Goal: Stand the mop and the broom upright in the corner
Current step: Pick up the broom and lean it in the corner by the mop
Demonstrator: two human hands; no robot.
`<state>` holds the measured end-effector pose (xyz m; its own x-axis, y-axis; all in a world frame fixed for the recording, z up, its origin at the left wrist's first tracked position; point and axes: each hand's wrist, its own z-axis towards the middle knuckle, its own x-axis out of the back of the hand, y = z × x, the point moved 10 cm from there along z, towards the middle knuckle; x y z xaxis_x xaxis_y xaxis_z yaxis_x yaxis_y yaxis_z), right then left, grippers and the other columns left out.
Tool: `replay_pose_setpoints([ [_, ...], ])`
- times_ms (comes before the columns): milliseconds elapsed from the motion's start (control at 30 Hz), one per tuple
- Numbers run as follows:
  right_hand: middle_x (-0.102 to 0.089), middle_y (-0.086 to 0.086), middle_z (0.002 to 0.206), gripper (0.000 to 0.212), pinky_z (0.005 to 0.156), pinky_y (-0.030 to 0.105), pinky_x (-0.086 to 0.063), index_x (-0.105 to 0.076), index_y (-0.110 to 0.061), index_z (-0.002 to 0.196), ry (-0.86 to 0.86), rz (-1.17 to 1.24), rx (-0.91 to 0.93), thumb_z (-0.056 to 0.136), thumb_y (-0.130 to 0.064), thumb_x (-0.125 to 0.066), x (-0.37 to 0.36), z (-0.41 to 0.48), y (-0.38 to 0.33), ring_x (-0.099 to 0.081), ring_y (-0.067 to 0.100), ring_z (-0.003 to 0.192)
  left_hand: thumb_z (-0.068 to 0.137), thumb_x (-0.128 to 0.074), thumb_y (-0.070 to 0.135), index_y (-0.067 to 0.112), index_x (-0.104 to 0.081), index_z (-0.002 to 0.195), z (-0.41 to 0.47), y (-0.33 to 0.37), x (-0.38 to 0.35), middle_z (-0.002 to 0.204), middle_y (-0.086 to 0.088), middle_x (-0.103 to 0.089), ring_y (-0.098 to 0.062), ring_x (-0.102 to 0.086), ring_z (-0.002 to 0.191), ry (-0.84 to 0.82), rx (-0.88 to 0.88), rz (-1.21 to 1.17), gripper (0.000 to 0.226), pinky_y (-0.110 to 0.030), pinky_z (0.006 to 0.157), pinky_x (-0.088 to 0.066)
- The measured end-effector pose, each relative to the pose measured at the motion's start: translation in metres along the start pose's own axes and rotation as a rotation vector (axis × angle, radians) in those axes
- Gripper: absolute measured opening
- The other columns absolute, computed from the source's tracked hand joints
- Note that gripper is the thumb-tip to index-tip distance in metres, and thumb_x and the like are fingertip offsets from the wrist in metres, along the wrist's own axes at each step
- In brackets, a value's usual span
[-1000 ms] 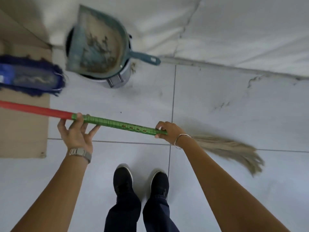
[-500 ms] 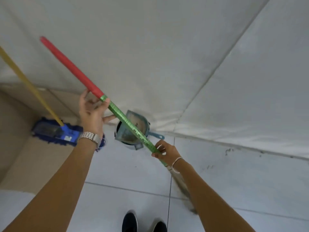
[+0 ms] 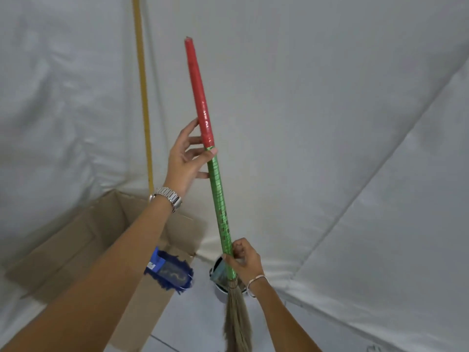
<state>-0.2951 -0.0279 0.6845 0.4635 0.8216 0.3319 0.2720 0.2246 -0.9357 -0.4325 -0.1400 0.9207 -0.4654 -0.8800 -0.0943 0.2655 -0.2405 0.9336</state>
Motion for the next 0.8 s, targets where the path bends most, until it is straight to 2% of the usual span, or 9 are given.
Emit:
replay_pose_setpoints([
  [67,-0.052,-0.009,0.065,0.033,0.056,0.017,-0.047,-0.046,-0.029,0.068,0.013,-0.036,0.038,0.076,-0.009,-0.071,-0.016,0.001,-0.024,-0.051,0.008,0.059,0.08,-0.065,0.002,0.038,-0.039,0.125,0.003,0.024,0.019,0.094,0.006,-0.056,-0.009,-0.061,0.083,-0.015,-0.031,0.005,0.063,-0.03,0.051,-0.059],
  [167,-0.054,-0.009,0.066,0.036,0.066,0.036,-0.054,-0.047,-0.035,0.067,0.034,-0.038,0.052,0.074,-0.01,-0.071,-0.043,0.001,-0.052,-0.054,0.013,0.063,0.079,-0.066,0.002,0.037,-0.04,0.125,0.01,0.048,0.053,0.097,0.005,-0.056,-0.015,-0.062,0.088,-0.033,-0.056,0.003,0.064,-0.035,0.054,-0.059],
  [233,-0.055,-0.008,0.068,0.037,0.07,0.04,-0.056,-0.047,-0.036,0.068,0.057,-0.052,0.068,0.073,-0.01,-0.072,-0.063,0.003,-0.069,-0.056,0.015,0.066,0.078,-0.066,0.001,0.036,-0.041,0.126,0.014,0.058,0.078,0.098,0.005,-0.055,-0.015,-0.062,0.088,-0.047,-0.062,0.003,0.064,-0.037,0.056,-0.06],
  [300,-0.055,-0.007,0.068,0.038,0.069,0.037,-0.055,-0.047,-0.036,0.07,0.09,-0.048,0.084,0.073,-0.008,-0.072,-0.085,0.005,-0.087,-0.056,0.014,0.065,0.078,-0.066,0.001,0.036,-0.04,0.126,0.02,0.067,0.103,0.098,0.005,-0.055,-0.015,-0.061,0.088,-0.068,-0.061,-0.005,0.065,-0.038,0.057,-0.06],
  [433,-0.055,-0.007,0.065,0.027,0.056,0.01,-0.048,-0.055,-0.027,0.08,0.122,-0.015,0.125,0.076,-0.004,-0.069,-0.133,0.012,-0.117,-0.054,0.008,0.063,0.076,-0.068,0.001,0.034,-0.043,0.127,0.034,0.075,0.156,0.098,0.002,-0.055,-0.018,-0.061,0.09,-0.092,-0.071,-0.03,0.066,-0.046,0.061,-0.06],
  [500,-0.054,-0.008,0.065,0.021,0.052,0.004,-0.044,-0.057,-0.019,0.084,0.144,-0.001,0.134,0.076,-0.004,-0.068,-0.156,0.017,-0.127,-0.053,0.007,0.062,0.075,-0.069,0.001,0.033,-0.044,0.127,0.041,0.077,0.179,0.099,0.002,-0.055,-0.018,-0.061,0.09,-0.094,-0.073,-0.041,0.066,-0.046,0.061,-0.059],
  [567,-0.056,-0.009,0.066,0.019,0.056,0.005,-0.046,-0.058,-0.017,0.086,0.167,-0.005,0.136,0.077,-0.004,-0.068,-0.176,0.024,-0.132,-0.054,0.006,0.064,0.075,-0.07,0.001,0.035,-0.044,0.124,0.046,0.076,0.196,0.098,0.003,-0.056,-0.018,-0.061,0.09,-0.102,-0.073,-0.048,0.065,-0.044,0.061,-0.06],
  [700,-0.059,-0.007,0.068,0.018,0.072,0.03,-0.053,-0.058,-0.016,0.086,0.178,-0.004,0.095,0.075,-0.006,-0.07,-0.216,0.047,-0.135,-0.057,0.007,0.065,0.075,-0.07,0.0,0.035,-0.046,0.121,0.065,0.068,0.227,0.097,0.003,-0.055,-0.018,-0.061,0.089,-0.124,-0.065,-0.037,0.063,-0.041,0.06,-0.059],
  [800,-0.058,-0.004,0.07,0.017,0.068,0.026,-0.052,-0.059,-0.008,0.087,0.169,0.023,0.08,0.075,-0.006,-0.071,-0.246,0.071,-0.14,-0.056,0.007,0.065,0.074,-0.07,-0.001,0.032,-0.047,0.122,0.085,0.052,0.251,0.095,0.003,-0.055,-0.016,-0.063,0.087,-0.138,-0.04,-0.039,0.063,-0.043,0.062,-0.06],
])
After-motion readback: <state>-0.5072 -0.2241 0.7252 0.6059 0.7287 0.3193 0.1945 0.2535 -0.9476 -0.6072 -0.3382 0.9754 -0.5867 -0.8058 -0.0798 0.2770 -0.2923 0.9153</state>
